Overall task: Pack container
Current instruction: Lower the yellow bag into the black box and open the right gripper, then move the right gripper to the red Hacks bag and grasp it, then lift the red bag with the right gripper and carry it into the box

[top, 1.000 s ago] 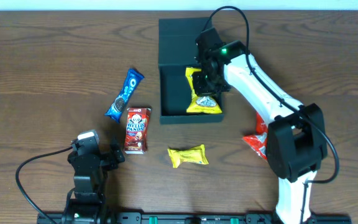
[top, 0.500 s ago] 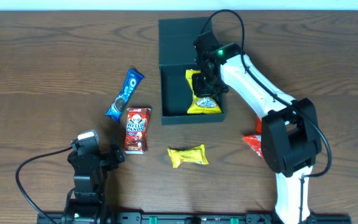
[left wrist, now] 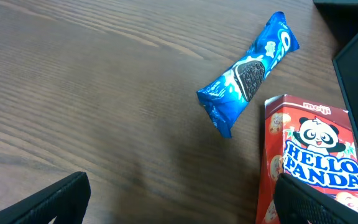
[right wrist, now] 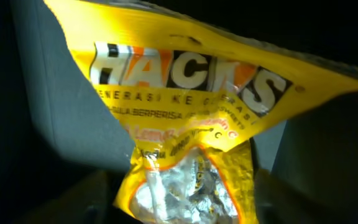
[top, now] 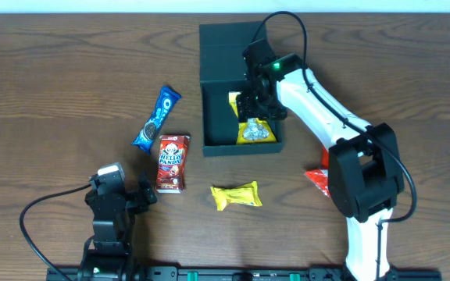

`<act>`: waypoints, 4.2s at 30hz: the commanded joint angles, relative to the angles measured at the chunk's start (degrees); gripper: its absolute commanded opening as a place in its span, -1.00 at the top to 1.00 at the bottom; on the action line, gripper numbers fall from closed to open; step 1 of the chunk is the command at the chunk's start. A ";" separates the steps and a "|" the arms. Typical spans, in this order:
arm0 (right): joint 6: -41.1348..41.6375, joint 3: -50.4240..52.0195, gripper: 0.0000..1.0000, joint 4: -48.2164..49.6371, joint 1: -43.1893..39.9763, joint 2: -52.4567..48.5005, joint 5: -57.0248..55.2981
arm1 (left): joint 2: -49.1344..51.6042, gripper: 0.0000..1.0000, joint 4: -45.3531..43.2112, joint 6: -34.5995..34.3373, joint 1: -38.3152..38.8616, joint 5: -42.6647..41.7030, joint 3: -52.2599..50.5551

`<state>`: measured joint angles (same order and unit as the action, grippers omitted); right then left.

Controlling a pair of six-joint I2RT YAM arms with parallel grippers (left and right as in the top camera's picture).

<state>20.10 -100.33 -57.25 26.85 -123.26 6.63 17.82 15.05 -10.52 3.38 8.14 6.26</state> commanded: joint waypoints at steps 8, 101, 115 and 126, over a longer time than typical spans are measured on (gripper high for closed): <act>0.00 -4.22 -0.81 -2.54 0.92 -0.48 1.53 | -0.33 -0.90 0.52 -0.22 -0.35 1.01 -1.42; 20.09 54.42 0.56 16.11 -23.02 35.82 -6.97 | -0.33 -0.90 0.52 -0.22 -0.35 1.01 -1.42; 20.04 54.40 0.95 16.11 -21.51 35.82 -6.16 | -0.33 -0.90 0.52 -0.22 -0.35 0.98 -1.42; 15.91 50.16 0.97 12.28 -18.45 36.54 -6.12 | -0.33 -0.90 0.52 -0.22 -0.35 0.98 -1.42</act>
<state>38.76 -48.16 -43.68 6.46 -86.46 -0.73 17.82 15.00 -10.50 3.38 8.14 6.26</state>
